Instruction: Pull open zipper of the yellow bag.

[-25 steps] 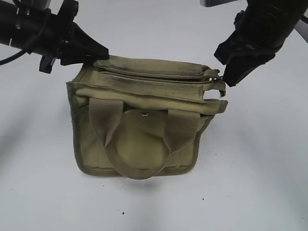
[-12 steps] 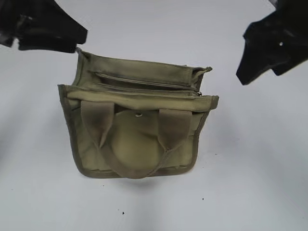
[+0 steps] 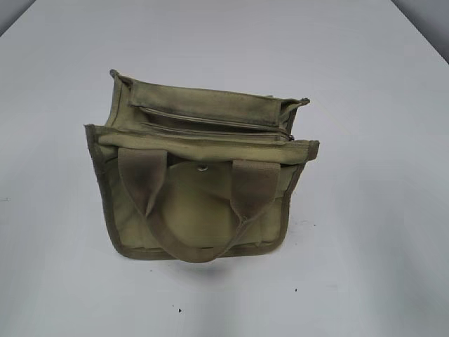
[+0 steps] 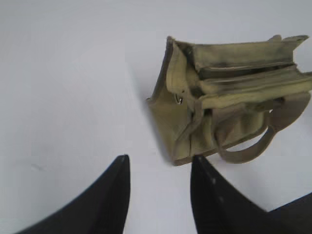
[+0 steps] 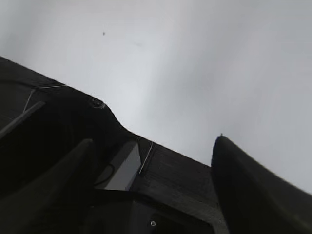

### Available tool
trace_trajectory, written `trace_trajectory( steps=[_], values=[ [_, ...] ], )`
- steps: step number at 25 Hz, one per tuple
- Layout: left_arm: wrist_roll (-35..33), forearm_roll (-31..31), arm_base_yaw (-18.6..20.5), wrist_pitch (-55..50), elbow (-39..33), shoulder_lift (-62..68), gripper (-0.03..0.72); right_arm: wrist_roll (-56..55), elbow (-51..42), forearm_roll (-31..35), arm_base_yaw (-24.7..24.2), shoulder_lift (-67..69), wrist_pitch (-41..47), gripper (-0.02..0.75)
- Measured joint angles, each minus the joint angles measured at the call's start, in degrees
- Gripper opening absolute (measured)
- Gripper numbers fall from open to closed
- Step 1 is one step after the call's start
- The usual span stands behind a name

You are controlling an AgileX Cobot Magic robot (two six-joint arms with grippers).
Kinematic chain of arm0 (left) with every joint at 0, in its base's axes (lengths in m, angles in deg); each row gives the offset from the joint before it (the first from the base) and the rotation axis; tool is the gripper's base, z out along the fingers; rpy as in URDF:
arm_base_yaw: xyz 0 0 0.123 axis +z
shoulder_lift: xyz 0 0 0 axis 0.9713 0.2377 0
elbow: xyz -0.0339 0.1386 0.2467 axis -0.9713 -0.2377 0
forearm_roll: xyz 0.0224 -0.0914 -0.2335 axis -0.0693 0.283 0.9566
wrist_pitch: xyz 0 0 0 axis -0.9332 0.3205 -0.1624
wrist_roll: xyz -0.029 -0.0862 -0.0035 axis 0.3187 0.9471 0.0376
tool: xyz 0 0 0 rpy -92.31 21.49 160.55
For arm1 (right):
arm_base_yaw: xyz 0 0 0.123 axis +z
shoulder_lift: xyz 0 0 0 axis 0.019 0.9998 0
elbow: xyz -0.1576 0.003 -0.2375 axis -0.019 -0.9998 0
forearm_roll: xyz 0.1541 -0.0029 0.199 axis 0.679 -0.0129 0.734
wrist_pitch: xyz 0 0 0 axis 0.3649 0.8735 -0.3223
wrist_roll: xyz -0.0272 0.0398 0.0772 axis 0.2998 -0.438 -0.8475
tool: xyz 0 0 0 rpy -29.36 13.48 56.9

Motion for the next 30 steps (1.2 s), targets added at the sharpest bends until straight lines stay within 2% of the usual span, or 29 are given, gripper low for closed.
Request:
trace_trajectory(
  steps=[4,8,12,18,30],
  values=[
    [1.39,-4.01,0.0,-0.42,-10.36,-14.47,0.323,0.0,-8.5,-2.48,0.0,-11.07,-0.07,0.563],
    [1.76,-4.92,0.0,-2.04,-21.25,-28.62,0.323,0.0,-15.56,-2.72,0.0,-19.94,-0.51,0.563],
    [1.81,-5.36,0.0,-2.41,-28.79,-39.06,0.323,0.0,-18.05,-2.74,0.0,-27.98,-1.39,0.563],
    [1.87,-7.6,0.0,0.5,-31.25,-44.08,0.321,0.0,-20.27,-2.74,0.0,-34.59,-6.15,0.563],
    [1.87,-8.14,0.0,1.56,-31.85,-43.82,0.319,0.0,-20.34,-2.69,0.0,-34.71,-6.66,0.563]
  ],
)
